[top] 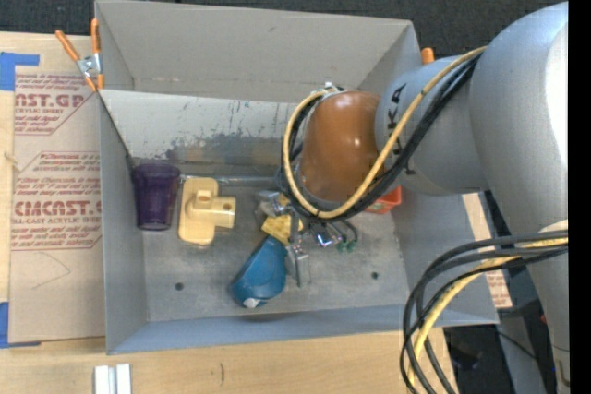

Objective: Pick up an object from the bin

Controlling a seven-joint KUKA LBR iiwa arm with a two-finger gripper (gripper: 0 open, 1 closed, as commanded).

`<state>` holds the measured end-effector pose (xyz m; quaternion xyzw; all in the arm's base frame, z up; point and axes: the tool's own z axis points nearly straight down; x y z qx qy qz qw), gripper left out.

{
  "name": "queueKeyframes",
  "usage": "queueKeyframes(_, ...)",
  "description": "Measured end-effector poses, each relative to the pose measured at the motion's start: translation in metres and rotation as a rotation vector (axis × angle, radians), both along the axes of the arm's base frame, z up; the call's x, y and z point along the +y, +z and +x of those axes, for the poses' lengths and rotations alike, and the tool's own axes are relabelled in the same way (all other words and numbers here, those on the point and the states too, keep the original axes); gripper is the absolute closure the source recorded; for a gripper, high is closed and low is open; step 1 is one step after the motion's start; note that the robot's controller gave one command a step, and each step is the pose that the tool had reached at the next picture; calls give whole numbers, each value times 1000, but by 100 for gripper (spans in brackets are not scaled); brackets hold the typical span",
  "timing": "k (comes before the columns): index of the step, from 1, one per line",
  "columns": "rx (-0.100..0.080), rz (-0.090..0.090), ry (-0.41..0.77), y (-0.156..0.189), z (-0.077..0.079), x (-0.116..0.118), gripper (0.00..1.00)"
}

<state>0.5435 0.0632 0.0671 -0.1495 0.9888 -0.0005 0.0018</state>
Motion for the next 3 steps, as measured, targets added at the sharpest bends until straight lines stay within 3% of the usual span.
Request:
queueKeyframes(1,-4,2,205,4,-24,14,100)
queueKeyframes(2,-4,2,205,4,-24,14,100)
queueKeyframes(3,-5,3,191,146,-31,5,100)
